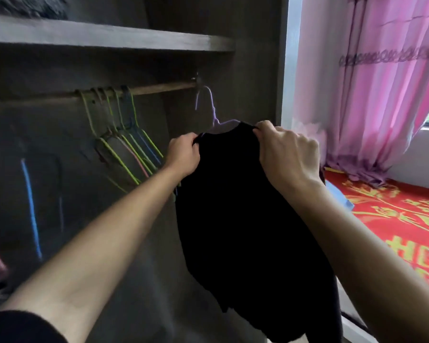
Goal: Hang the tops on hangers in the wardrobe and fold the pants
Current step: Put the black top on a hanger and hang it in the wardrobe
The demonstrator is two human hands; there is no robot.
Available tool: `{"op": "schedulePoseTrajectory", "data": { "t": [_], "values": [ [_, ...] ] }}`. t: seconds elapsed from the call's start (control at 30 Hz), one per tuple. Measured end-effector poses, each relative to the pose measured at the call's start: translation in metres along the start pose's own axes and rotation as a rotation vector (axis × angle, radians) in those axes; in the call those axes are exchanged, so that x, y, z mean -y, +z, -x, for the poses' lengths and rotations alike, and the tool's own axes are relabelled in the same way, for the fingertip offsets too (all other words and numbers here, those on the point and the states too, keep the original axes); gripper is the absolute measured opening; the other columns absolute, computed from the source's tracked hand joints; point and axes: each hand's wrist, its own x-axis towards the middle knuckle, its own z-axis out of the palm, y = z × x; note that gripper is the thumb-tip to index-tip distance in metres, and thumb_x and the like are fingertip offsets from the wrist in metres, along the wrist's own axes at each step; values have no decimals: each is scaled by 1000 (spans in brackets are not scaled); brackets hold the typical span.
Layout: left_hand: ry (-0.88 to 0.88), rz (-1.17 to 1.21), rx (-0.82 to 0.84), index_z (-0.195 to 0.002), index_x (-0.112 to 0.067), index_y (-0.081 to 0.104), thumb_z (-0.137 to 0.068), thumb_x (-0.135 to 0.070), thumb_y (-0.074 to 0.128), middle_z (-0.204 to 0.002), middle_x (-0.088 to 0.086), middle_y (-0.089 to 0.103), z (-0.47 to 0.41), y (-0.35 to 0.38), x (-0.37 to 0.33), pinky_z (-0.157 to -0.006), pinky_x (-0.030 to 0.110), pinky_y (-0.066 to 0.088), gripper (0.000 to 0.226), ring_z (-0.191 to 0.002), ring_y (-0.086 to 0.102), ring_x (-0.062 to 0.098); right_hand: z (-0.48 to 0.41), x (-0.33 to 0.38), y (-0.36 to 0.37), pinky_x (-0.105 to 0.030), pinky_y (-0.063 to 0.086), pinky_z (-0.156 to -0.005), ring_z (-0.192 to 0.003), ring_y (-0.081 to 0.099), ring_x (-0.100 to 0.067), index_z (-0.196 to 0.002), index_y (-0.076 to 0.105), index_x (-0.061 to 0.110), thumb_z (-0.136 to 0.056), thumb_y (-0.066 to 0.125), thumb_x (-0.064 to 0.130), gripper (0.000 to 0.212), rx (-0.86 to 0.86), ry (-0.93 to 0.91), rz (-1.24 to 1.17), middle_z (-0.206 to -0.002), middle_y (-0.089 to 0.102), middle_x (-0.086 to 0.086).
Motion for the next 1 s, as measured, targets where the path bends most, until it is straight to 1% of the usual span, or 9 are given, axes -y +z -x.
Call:
{"op": "schedulePoseTrajectory", "data": {
  "t": [0.07, 0.17, 0.27, 0.43, 0.53, 0.67, 0.8, 0.93, 1.0],
  "values": [
    [-16, -143, 38, -113, -9, 65, -94, -16, 51, -109, 22, 68, -25, -1, 13, -82, 44, 47, 24, -103, 60, 44, -24, 9, 20, -34, 33, -59, -79, 68, -37, -113, 54, 21, -107, 29, 39, 32, 16, -6, -65, -90, 69, -3],
    [-5, -405, 52, -131, -12, 54, -92, -23, 53, -133, 19, 52, -61, -12, 36, -98, 49, 44, 40, -124, 47, 40, -58, 22, 51, -30, 24, -52, -74, 69, -37, -107, 55, 18, -108, 30, 36, 31, -17, 23, -122, -86, 71, -4],
    [-16, -666, -10, -148, -15, 33, -88, -31, 59, -155, 19, 26, -90, -29, 51, -111, 54, 29, 67, -143, 24, 37, -96, 32, 77, -27, 9, -47, -67, 68, -36, -101, 55, 14, -108, 33, 33, 31, -68, 41, -160, -78, 70, -7],
    [-80, -820, -11, -155, -10, 12, -83, -39, 64, -164, 14, 3, -122, -47, 70, -120, 55, 3, 94, -151, -2, 31, -153, 51, 113, -28, 15, -47, -66, 67, -37, -101, 55, 12, -107, 37, 28, 25, -91, 52, -259, -75, 69, -12],
    [-74, -864, -34, -154, -7, 15, -78, -41, 69, -163, 13, 8, -125, -45, 79, -119, 52, 0, 99, -150, 3, 30, -172, 59, 137, -33, 31, -55, -77, 70, -39, -111, 54, 11, -103, 44, 17, 13, -16, 32, -260, -83, 71, -15],
    [-6, -859, -116, -151, -7, 26, -72, -41, 73, -159, 11, 20, -125, -45, 94, -119, 50, 6, 98, -148, 14, 29, -181, 66, 172, -37, 37, -65, -97, 68, -39, -136, 46, 15, -95, 43, 3, 42, 199, -2, -205, -106, 70, -16],
    [-6, -807, -156, -150, -7, 30, -71, -40, 74, -159, 11, 22, -130, -42, 98, -120, 52, 6, 96, -148, 16, 30, -170, 69, 197, -37, 45, -71, -101, 67, -38, -149, 37, 18, -101, 35, 6, 49, 232, -53, -155, -124, 61, -17],
    [-12, -822, -159, -150, -5, 29, -70, -39, 74, -159, 13, 22, -131, -37, 100, -120, 54, 4, 97, -147, 15, 32, -166, 73, 205, -37, 39, -69, -105, 64, -38, -151, 34, 16, -102, 35, 7, 51, 289, -42, -183, -136, 48, -16],
    [-13, -818, -149, -150, -5, 28, -69, -39, 74, -160, 13, 20, -129, -34, 100, -120, 54, 3, 99, -148, 14, 31, -160, 73, 205, -40, 46, -74, -113, 58, -37, -152, 31, 11, -100, 39, 7, 52, 333, -40, -215, -141, 41, -17]
  ]
}}
